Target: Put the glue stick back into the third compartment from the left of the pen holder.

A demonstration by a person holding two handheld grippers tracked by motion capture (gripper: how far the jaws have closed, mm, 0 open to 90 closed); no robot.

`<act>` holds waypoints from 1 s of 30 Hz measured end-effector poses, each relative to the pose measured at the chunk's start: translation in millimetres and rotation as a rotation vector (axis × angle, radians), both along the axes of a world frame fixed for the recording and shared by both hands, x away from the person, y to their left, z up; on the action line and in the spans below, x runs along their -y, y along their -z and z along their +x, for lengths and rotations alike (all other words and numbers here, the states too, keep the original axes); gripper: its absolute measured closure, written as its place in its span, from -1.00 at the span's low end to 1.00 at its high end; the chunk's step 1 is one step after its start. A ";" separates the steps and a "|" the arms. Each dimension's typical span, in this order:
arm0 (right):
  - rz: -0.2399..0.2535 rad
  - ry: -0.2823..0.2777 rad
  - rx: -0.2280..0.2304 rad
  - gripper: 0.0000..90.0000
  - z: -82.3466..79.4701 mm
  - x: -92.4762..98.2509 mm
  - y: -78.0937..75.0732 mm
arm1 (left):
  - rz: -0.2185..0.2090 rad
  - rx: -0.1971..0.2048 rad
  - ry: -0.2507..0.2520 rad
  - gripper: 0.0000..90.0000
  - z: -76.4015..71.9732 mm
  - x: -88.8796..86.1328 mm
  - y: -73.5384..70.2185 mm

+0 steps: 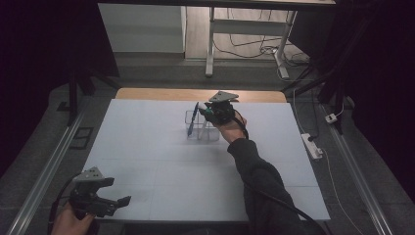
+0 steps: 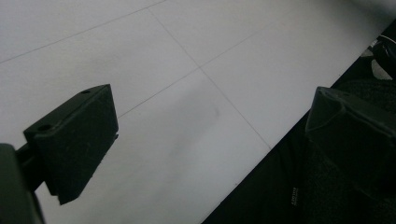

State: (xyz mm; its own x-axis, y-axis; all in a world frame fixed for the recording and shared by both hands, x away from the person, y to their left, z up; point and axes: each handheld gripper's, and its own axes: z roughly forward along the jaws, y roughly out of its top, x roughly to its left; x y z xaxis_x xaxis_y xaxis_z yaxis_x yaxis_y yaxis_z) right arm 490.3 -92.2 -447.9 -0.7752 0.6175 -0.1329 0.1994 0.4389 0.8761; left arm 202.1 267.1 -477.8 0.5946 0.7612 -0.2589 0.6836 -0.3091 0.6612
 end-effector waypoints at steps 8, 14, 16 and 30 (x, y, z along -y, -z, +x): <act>0.014 -0.009 0.009 0.42 -0.8 2.0 -2.7 | 0.002 0.001 0.003 -0.94 0.2 0.1 0.0; -0.016 -0.024 0.026 0.44 -3.8 -2.0 -3.5 | 0.003 0.002 0.003 -0.94 0.1 0.1 0.0; -0.018 -0.027 0.017 0.43 -4.0 -0.9 -2.6 | 0.003 0.002 0.003 -0.94 0.1 0.1 0.0; -0.028 0.001 -0.032 0.20 -9.0 12.9 -3.7 | 0.004 -0.001 0.001 -0.94 0.2 0.8 0.1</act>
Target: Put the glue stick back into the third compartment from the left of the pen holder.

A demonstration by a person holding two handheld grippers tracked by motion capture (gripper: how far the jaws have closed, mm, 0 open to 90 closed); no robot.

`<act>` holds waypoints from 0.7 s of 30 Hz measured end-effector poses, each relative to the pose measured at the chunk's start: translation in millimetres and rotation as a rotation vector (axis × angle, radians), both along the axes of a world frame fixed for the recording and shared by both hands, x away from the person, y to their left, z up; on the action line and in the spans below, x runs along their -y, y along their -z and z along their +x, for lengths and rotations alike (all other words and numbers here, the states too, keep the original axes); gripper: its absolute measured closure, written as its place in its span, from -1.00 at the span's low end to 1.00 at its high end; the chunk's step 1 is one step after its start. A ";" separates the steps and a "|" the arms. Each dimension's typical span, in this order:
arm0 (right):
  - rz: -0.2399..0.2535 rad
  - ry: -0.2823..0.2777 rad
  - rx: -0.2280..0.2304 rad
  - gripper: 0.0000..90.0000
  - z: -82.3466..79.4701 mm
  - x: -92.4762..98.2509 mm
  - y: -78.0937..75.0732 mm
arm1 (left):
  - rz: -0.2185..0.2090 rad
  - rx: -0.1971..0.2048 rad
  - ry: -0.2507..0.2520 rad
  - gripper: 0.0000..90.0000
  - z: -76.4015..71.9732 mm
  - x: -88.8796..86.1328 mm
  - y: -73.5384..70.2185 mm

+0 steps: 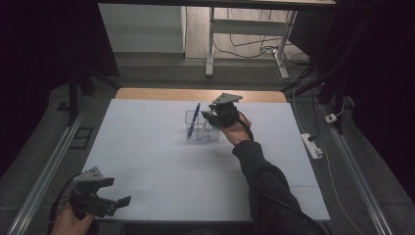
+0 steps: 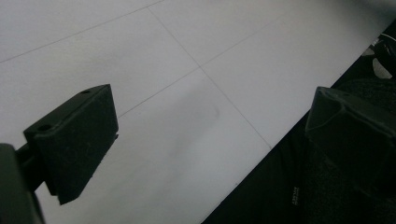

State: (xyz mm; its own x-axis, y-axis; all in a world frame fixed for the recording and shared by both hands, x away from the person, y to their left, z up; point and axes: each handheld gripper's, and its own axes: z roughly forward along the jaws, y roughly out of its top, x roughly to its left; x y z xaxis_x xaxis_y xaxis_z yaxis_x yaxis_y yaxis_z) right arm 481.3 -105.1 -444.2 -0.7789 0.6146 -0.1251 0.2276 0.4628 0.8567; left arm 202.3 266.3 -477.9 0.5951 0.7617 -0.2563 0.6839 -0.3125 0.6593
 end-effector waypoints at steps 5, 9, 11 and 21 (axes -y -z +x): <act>0.008 0.004 -0.034 -0.02 -3.0 2.3 -5.2 | 0.000 0.001 0.000 -0.94 0.1 -0.4 0.0; 0.006 0.008 -0.073 -0.18 -5.8 2.5 -9.6 | 0.000 0.001 0.000 -0.94 0.1 -0.6 -0.1; 0.015 0.006 -0.100 -0.25 -7.3 3.1 -11.0 | -0.001 0.001 -0.001 -0.94 0.0 -0.6 -0.1; 0.017 -0.009 -0.160 -0.55 -19.5 5.9 -17.9 | -0.027 0.012 -0.014 -0.99 -1.4 -3.6 -0.9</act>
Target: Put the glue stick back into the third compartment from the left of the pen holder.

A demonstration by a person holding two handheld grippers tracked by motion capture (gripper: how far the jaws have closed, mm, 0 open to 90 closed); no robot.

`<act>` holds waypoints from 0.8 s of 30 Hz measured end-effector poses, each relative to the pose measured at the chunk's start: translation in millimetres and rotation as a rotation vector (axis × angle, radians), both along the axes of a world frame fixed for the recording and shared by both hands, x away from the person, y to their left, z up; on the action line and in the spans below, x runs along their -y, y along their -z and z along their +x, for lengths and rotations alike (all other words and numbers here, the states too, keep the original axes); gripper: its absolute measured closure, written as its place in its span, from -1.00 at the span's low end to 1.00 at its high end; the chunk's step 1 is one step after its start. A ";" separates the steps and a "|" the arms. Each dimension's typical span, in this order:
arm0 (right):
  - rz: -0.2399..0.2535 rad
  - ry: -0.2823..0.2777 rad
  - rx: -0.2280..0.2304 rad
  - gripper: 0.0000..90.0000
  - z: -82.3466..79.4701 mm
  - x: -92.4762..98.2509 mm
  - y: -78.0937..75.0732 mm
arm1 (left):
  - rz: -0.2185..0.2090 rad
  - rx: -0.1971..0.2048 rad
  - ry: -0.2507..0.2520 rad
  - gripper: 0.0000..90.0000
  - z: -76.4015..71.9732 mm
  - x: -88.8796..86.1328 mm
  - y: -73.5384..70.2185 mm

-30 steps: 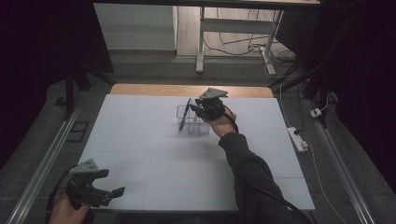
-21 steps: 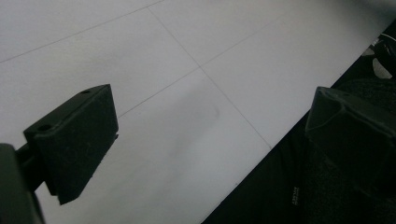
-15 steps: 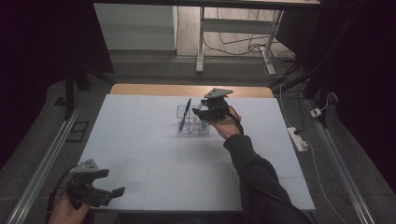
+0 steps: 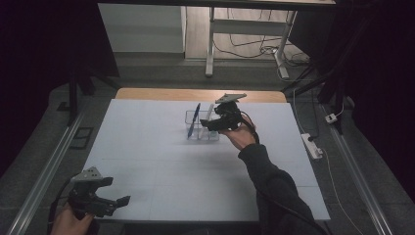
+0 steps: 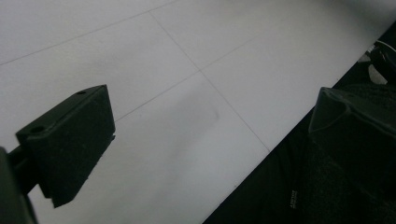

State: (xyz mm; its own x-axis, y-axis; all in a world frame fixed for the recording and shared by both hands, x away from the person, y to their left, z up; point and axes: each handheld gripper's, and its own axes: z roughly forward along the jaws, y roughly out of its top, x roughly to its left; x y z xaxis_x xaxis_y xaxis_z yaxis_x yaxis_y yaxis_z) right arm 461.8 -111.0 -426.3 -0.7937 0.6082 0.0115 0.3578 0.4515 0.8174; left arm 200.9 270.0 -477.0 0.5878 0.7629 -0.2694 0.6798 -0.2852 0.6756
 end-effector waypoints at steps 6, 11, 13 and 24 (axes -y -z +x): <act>0.003 -0.015 -0.028 -0.69 -8.6 2.7 -2.3 | -0.012 0.021 -0.020 -1.00 -2.3 -2.9 -1.3; -0.007 -0.027 -0.057 -0.76 -14.6 6.5 -1.9 | -0.011 0.028 -0.024 -1.00 -3.2 -4.5 -1.7; 0.006 -0.033 -0.073 -0.78 -16.9 8.2 -1.9 | -0.011 0.031 -0.022 -1.00 -3.3 -4.9 -1.7; -0.004 -0.059 -0.078 -0.97 -37.3 13.1 -5.4 | -0.015 0.030 -0.018 -1.00 -4.7 -5.7 -1.5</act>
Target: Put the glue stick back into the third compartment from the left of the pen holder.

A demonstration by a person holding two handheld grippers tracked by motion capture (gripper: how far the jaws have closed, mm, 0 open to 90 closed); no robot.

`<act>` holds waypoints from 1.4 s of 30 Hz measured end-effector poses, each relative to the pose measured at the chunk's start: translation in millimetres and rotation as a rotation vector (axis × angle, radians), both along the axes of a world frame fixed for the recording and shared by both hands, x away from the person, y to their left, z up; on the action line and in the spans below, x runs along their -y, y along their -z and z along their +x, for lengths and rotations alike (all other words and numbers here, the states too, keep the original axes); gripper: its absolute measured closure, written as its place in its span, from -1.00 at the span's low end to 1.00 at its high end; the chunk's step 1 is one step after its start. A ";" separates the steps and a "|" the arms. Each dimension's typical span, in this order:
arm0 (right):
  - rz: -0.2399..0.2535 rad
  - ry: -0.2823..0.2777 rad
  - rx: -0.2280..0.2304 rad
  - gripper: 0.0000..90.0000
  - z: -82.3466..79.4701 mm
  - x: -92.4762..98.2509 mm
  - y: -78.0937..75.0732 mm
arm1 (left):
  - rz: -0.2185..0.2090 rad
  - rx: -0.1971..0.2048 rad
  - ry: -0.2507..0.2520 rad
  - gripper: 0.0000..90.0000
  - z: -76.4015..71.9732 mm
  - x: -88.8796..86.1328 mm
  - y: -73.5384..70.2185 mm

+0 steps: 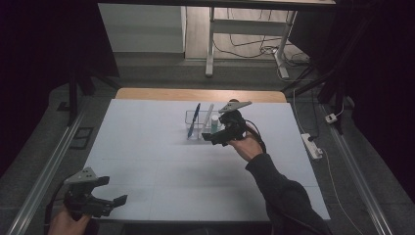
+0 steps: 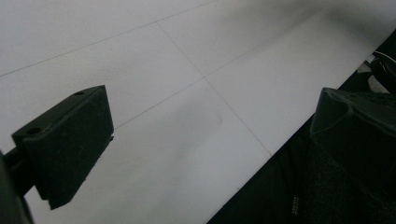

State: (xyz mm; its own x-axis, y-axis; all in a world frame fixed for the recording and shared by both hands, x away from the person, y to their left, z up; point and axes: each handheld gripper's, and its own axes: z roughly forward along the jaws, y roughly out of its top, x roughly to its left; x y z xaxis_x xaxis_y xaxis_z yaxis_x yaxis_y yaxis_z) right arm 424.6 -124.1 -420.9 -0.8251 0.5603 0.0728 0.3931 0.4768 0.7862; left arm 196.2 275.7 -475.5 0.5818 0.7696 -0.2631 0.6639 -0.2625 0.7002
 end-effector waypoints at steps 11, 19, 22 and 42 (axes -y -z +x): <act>-0.024 -0.017 0.000 -1.00 -21.4 10.7 1.5 | -0.015 0.000 0.020 -1.00 0.1 -0.8 0.6; -0.045 -0.008 0.012 -1.00 -39.2 24.4 6.5 | -0.017 -0.001 0.020 -1.00 0.2 -0.9 0.6; -0.047 -0.005 0.009 -1.00 -46.8 31.2 7.9 | -0.017 -0.001 0.020 -1.00 0.2 -0.9 0.7; -0.057 0.081 -0.007 -1.00 -105.7 96.1 14.6 | -0.012 -0.005 0.017 -0.99 0.4 -0.4 0.7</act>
State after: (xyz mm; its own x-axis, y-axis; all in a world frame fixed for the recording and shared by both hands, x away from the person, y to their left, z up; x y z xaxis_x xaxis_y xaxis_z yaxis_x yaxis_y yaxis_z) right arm 318.8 -220.2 -435.5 -0.7768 0.6281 0.0447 0.4374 0.4870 0.7560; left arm 196.6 276.1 -476.2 0.5936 0.7564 -0.2748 0.6628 -0.2659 0.7000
